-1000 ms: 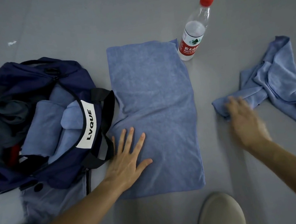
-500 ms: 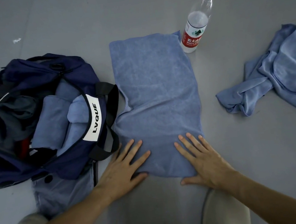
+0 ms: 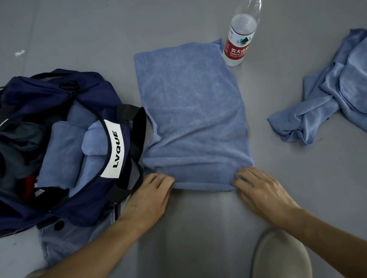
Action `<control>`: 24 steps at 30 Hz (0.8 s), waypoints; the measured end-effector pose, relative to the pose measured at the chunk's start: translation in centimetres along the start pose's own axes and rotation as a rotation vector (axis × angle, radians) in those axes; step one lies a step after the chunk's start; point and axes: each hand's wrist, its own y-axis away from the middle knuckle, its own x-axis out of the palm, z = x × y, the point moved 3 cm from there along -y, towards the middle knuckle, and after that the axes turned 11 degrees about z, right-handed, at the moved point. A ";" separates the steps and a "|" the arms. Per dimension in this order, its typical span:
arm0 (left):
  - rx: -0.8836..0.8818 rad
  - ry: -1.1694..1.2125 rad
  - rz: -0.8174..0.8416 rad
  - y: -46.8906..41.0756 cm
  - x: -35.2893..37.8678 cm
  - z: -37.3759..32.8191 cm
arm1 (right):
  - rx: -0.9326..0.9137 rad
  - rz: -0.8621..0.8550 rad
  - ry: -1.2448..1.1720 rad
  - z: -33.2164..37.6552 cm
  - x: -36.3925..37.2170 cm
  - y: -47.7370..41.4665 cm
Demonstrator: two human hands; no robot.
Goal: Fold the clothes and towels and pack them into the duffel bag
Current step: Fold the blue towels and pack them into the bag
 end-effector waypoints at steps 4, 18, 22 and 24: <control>0.072 -0.013 0.096 0.6 -1.5 -1.8 | 0.001 0.065 -0.041 0.2 -0.7 0.8; -0.352 0.454 0.002 -0.8 -7.0 0.8 | 0.465 0.027 -0.559 -2.6 -5.0 -1.4; -0.416 0.627 -0.107 -2.5 -7.1 1.0 | 0.555 0.005 -0.725 -3.4 -5.0 -3.6; -0.432 0.626 -0.161 -3.2 -7.5 1.2 | 0.547 0.015 -0.736 -3.6 -5.3 -4.4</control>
